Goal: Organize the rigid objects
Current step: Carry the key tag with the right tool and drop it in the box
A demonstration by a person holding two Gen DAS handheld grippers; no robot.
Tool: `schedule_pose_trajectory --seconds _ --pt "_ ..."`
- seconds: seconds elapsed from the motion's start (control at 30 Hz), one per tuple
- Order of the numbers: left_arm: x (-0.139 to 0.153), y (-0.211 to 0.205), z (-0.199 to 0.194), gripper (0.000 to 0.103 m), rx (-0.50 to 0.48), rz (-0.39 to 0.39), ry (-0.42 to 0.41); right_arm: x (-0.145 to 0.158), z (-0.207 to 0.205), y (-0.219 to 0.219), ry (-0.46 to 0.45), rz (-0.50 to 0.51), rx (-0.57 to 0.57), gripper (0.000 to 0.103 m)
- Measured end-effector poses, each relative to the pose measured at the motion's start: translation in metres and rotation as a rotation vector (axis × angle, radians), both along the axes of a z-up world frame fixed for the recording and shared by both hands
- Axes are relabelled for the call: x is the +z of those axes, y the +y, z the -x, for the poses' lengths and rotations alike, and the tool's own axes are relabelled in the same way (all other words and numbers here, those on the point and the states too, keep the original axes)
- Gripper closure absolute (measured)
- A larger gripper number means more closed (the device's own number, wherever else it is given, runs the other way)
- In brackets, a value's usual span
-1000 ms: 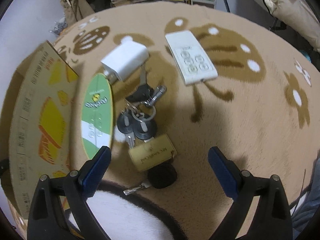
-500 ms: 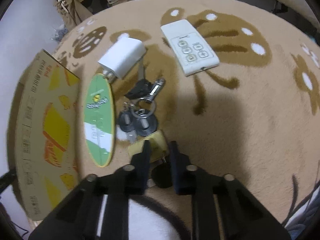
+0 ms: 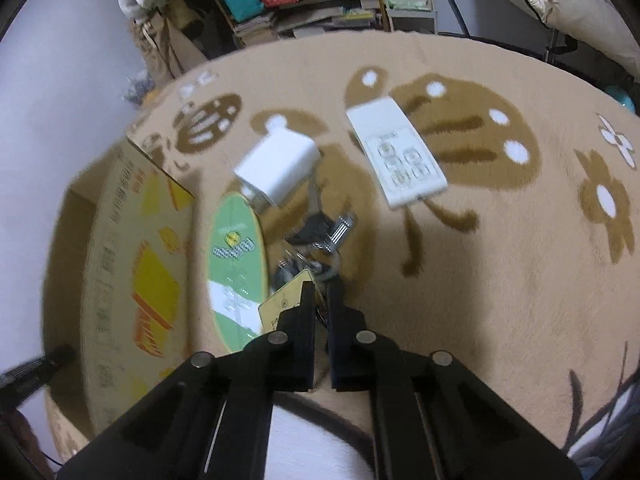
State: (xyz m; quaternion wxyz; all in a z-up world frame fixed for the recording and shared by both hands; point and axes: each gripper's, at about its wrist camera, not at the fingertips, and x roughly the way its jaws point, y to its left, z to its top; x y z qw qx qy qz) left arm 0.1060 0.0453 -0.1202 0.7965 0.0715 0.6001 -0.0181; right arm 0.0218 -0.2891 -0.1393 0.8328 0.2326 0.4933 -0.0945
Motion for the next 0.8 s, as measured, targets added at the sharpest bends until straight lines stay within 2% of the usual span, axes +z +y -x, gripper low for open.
schedule_pose_trajectory --seconds 0.57,0.8 --pt "-0.001 -0.001 0.001 0.091 -0.006 -0.009 -0.002 0.059 -0.011 0.026 -0.225 0.029 0.084 0.096" --pt "-0.001 -0.001 0.002 0.091 -0.009 -0.018 -0.003 0.089 -0.017 0.051 -0.308 0.045 0.159 0.096"
